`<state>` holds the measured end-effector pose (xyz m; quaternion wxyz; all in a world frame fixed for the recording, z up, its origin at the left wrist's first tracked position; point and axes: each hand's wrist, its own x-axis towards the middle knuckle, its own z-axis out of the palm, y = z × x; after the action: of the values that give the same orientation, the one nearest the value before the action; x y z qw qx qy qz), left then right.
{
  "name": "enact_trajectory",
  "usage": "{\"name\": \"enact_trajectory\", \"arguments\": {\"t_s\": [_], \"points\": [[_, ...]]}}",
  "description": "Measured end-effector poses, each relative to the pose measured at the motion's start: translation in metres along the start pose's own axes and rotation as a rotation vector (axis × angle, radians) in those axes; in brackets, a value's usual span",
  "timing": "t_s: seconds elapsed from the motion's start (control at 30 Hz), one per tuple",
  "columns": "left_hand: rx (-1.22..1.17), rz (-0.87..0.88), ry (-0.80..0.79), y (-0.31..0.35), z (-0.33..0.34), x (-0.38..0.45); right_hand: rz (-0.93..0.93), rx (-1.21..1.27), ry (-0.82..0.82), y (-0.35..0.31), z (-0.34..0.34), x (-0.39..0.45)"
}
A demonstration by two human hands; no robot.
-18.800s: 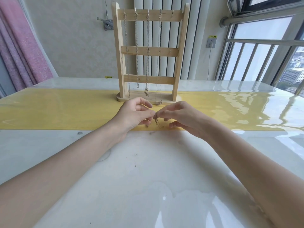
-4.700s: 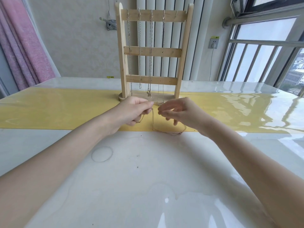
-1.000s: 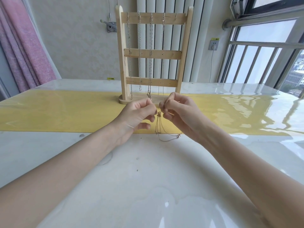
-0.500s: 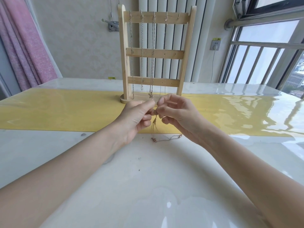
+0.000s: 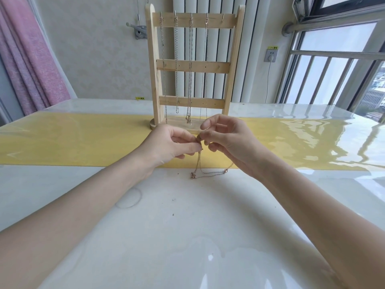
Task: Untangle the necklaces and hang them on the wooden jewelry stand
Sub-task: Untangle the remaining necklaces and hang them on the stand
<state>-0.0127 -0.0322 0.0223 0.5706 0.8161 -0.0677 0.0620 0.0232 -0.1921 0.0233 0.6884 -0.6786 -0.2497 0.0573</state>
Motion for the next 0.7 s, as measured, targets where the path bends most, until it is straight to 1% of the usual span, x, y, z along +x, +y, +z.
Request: {"name": "enact_trajectory", "arguments": {"t_s": [0.17, 0.3, 0.43, 0.5, 0.57, 0.63, 0.7], "points": [[-0.001, 0.011, -0.011, 0.000, 0.000, -0.001, -0.001, -0.035, 0.005, -0.001, -0.004, 0.001], [-0.060, -0.012, -0.021, 0.000, -0.005, 0.000, 0.002, -0.171, -0.016, -0.002, -0.010, 0.003], [-0.057, -0.044, -0.087, 0.000, -0.006, 0.000, -0.024, -0.332, -0.072, -0.004, -0.014, 0.004], [-0.007, -0.044, -0.120, 0.000, -0.007, 0.000, -0.036, -0.450, -0.116, -0.007, -0.015, 0.003], [0.100, -0.004, -0.139, 0.001, -0.008, 0.001, -0.058, -0.581, -0.146, -0.009, -0.014, 0.003], [0.209, 0.057, -0.132, 0.001, -0.007, 0.001, -0.087, -0.650, -0.139, -0.010, -0.011, 0.004], [0.293, 0.121, -0.091, 0.000, -0.007, 0.002, -0.110, -0.678, -0.117, -0.009, -0.010, 0.005]]}}
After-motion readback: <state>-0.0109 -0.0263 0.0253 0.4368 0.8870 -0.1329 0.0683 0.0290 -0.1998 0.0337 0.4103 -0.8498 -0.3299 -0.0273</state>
